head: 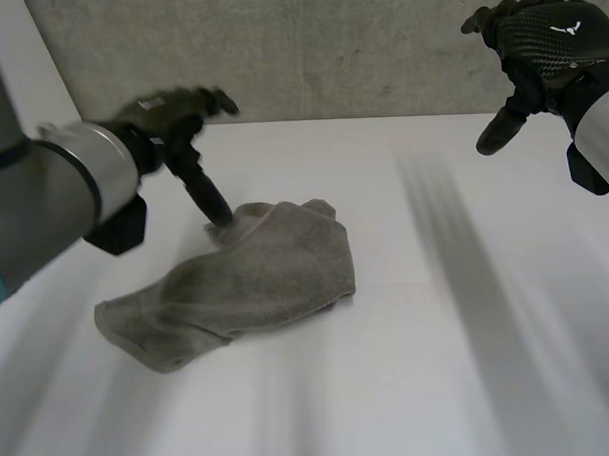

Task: Fold the towel.

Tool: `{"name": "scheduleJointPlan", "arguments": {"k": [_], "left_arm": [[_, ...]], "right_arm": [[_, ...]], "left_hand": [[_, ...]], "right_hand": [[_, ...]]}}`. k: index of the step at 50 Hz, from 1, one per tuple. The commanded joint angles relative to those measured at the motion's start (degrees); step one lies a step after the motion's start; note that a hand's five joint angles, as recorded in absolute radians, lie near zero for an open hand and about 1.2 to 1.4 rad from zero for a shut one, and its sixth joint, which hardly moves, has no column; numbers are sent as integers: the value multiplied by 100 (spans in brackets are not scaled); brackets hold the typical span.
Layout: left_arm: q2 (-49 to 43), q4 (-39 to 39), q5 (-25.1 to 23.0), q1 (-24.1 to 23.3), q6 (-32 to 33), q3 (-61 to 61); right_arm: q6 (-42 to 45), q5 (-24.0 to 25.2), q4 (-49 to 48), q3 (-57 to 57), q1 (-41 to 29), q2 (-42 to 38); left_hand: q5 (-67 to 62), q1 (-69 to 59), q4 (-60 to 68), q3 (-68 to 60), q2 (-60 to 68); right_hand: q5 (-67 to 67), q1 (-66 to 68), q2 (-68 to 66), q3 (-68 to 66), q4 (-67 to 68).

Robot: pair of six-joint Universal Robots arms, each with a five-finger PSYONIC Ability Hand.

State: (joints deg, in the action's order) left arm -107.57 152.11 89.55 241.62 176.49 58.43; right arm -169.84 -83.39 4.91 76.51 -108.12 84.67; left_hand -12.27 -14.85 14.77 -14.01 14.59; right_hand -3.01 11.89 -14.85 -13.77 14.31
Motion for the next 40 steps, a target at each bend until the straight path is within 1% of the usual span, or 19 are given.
{"name": "scheduleJointPlan", "arguments": {"k": [1,6,22,27,29,30,31,32,33,34,35,36,37,38,40], "left_arm": [[227,249,54,201,-141,107],[219,240,45,280,-133,98],[210,249,54,280,-62,80],[218,249,45,272,-36,142],[218,240,36,272,8,159],[192,249,27,289,112,186],[192,249,27,289,114,186],[166,257,27,411,288,308],[87,301,27,595,489,492],[87,301,27,597,491,493],[-35,336,27,832,700,737],[-36,337,27,834,702,740],[-219,354,1,982,850,940],[-465,432,10,1071,913,1124],[-632,538,18,1098,913,1248]], "right_arm": [[-208,-168,2,-48,-7,-65],[-225,-160,19,-39,-16,-135],[-234,-168,10,-48,-16,-223],[-234,-72,2,40,-43,-232],[-234,190,-94,118,-261,-345],[-234,192,-95,119,-262,-346],[-225,401,-200,171,-393,-477],[-225,646,-331,224,-472,-617],[-225,649,-332,224,-473,-619],[-225,840,-446,259,-534,-775],[-225,842,-447,259,-535,-777],[-216,1025,-551,277,-604,-994],[-216,1157,-622,225,-675,-1284],[-216,1159,-622,224,-675,-1286],[-208,1203,-719,-29,-946,-2021]], "left_hand": [[1227,485,-477,401,-459],[1227,485,-477,401,-459],[1227,485,-477,401,-459],[1227,485,-477,401,-459],[1227,485,-477,401,-459],[1227,485,-477,401,-459],[1227,485,-477,401,-459],[1227,485,-477,401,-459],[1227,485,-477,401,-459],[1227,485,-477,401,-459],[1227,485,-477,401,-459],[1227,485,-477,401,-459],[1227,485,-477,401,-459],[1227,485,-477,401,-459],[1227,485,-477,401,-459]], "right_hand": [[301,-189,485,377,-431],[301,-189,485,377,-431],[301,-189,485,377,-431],[301,-189,485,377,-431],[301,-189,485,377,-431],[301,-189,485,377,-431],[301,-189,485,377,-431],[301,-189,485,377,-431],[301,-189,485,377,-431],[301,-189,485,377,-431],[301,-189,485,377,-431],[301,-189,485,377,-431],[301,-189,485,377,-431],[301,-189,485,377,-431],[301,-189,485,377,-431]]}}
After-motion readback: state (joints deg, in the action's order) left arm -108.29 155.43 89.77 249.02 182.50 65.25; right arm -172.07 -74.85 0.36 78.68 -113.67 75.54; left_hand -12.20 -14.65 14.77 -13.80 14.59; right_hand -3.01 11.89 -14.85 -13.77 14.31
